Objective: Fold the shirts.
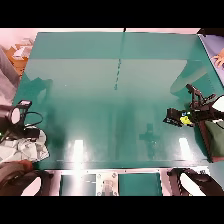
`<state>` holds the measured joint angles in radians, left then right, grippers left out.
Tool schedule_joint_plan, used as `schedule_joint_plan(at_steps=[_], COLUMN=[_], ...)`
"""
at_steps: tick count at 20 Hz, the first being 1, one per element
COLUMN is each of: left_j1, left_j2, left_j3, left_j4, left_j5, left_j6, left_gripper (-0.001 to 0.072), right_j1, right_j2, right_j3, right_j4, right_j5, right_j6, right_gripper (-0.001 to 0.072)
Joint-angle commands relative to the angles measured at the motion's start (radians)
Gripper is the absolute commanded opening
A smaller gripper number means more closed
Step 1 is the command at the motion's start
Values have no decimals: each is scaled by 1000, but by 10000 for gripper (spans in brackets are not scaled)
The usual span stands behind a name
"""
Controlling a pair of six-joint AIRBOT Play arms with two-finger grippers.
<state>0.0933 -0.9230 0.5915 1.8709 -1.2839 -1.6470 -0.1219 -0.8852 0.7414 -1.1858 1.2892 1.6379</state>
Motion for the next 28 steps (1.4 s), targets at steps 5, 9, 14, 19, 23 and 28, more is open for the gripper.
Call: schedule_joint_plan(at_steps=[5,9,14,19,23,28], left_j1=[118,80,-283,-591,-714,-723], left_j2=[0,0,-3,-151,-367,-569], left_j3=[-75,125,535,727,772,856], left_j4=[-46,-235,-381,-474,-706,-902], left_j5=[74,66,79,185,359,357], left_j6=[84,165,167,152,203,313], left_gripper=[18,15,15,15,16,558], right_j1=[0,0,0,0,0,0], right_j2=[1,1,1,1,1,1], right_j3=[0,0,0,0,0,0], right_j4=[0,0,0,0,0,0], right_j5=[0,0,0,0,0,0], right_j6=[0,0,0,0,0,0], right_gripper=[13,13,13,13,13,13])
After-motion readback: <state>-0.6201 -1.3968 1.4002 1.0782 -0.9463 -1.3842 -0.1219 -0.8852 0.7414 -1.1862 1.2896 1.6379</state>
